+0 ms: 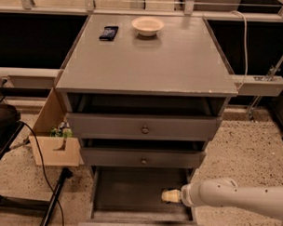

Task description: Place pepsi can into bottom drawer

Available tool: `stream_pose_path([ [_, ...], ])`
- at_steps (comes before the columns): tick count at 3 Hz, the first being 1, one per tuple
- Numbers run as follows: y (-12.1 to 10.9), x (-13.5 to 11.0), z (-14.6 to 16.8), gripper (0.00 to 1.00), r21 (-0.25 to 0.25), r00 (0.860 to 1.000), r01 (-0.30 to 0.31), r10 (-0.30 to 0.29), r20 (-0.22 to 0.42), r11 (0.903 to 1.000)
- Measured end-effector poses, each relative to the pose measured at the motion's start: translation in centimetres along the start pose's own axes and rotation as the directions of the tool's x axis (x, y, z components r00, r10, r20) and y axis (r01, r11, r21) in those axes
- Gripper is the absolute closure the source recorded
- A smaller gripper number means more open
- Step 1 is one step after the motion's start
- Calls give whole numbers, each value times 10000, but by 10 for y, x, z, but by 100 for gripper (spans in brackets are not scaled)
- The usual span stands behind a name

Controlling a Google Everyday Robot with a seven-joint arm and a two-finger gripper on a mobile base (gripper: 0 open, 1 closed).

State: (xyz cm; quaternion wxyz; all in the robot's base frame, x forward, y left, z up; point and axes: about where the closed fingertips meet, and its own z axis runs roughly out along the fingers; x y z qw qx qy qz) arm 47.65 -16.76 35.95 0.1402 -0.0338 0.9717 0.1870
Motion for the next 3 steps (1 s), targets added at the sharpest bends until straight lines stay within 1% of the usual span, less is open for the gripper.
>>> stream_pose_path([
  [1, -11, 2, 20, 100, 236, 9998, -14, 19, -217, 9997],
  [2, -20, 1, 62, 100, 464, 9979, 164, -135, -638, 9988],
  [3, -22, -1, 93, 100, 475, 9957, 345, -302, -878, 9983],
])
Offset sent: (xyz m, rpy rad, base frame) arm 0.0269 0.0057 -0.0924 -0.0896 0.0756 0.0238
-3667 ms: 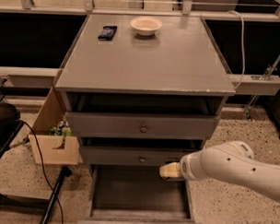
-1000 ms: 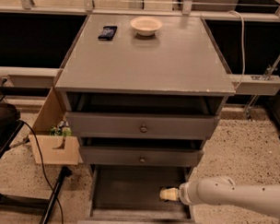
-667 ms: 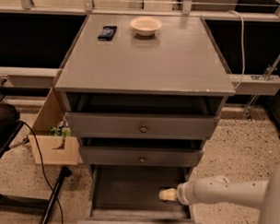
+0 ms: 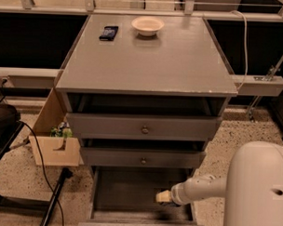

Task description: Place pepsi can into bottom drawer

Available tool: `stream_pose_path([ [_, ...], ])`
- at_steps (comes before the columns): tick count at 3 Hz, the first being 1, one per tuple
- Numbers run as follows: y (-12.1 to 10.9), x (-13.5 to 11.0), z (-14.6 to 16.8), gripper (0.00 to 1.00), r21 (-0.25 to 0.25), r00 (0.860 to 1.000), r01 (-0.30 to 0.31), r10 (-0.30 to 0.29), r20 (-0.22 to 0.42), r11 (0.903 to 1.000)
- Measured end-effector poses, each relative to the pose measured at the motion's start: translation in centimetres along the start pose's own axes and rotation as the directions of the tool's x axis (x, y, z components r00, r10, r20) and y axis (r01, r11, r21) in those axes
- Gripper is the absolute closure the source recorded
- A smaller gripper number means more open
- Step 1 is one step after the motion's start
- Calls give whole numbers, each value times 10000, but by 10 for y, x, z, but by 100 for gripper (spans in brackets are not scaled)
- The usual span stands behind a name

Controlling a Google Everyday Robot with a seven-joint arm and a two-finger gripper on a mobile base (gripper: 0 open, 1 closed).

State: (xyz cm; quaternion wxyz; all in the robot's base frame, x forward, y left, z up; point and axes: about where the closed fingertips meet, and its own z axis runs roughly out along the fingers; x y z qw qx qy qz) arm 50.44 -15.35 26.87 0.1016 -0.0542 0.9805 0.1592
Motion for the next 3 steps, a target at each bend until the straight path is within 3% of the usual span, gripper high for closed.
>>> stream_pose_path([
  [3, 9, 10, 70, 100, -66, 9944, 840, -843, -631, 9964],
])
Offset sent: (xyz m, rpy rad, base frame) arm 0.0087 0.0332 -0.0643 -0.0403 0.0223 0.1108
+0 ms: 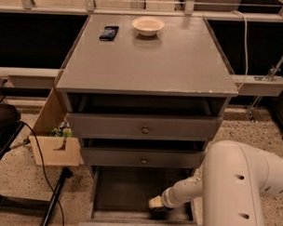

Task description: Place pepsi can into bottom drawer

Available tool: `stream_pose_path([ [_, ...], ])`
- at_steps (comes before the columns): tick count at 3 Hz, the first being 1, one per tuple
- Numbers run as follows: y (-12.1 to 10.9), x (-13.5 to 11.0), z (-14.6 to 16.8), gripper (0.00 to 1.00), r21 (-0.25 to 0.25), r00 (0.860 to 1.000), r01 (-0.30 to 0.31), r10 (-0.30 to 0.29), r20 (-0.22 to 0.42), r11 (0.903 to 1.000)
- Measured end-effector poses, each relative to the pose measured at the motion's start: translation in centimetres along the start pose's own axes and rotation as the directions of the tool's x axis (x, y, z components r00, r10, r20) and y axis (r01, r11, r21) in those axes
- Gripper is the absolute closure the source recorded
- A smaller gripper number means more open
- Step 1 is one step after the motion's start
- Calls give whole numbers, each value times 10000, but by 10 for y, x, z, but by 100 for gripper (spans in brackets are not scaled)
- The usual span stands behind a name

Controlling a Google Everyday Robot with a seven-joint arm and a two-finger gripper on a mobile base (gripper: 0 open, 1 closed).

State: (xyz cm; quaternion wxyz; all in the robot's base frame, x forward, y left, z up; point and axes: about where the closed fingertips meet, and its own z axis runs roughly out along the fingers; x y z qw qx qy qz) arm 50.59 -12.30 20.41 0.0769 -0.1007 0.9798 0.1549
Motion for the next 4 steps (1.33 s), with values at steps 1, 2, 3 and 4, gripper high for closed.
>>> stream_pose_path([
  [1, 3, 5, 13, 100, -471, 10000, -4, 1, -71, 9989],
  [2, 1, 10, 25, 100, -1361, 9989, -452, 436, -141, 9897],
  [3, -4, 9, 30, 100, -1886, 9992, -399, 379, -141, 9812],
  [4, -5, 5, 31, 100, -2016, 9998, -186, 202, 57, 9793],
])
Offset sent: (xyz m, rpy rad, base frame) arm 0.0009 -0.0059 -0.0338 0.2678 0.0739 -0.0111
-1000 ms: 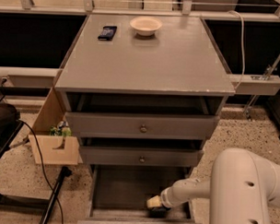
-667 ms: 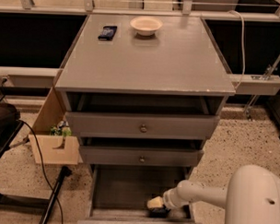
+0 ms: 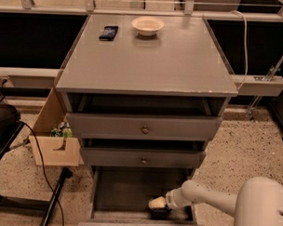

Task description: Place pepsi can into bottom drawer

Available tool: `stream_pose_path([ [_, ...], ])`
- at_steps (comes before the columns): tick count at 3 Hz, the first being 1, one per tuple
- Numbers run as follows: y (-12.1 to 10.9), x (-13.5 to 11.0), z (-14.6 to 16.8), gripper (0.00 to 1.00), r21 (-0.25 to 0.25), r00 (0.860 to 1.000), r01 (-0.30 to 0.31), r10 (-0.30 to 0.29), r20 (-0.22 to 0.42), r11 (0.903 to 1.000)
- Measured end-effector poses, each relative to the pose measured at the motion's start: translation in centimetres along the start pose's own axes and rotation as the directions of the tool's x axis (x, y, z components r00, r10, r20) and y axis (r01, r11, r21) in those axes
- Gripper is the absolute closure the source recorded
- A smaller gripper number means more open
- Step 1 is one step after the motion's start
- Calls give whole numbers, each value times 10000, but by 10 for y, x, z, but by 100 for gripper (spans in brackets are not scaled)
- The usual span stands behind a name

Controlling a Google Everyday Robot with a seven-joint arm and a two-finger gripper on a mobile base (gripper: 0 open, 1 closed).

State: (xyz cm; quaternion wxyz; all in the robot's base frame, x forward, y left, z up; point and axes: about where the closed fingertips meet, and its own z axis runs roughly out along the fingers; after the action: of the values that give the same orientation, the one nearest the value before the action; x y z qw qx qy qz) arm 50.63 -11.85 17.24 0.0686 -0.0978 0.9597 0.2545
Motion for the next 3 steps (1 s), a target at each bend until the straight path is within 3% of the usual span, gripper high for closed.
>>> stream_pose_path([
  [1, 3, -5, -1, 100, 98, 9995, 270, -272, 183, 9996],
  [3, -3, -8, 2, 100, 1166, 9969, 620, -672, 417, 9912],
])
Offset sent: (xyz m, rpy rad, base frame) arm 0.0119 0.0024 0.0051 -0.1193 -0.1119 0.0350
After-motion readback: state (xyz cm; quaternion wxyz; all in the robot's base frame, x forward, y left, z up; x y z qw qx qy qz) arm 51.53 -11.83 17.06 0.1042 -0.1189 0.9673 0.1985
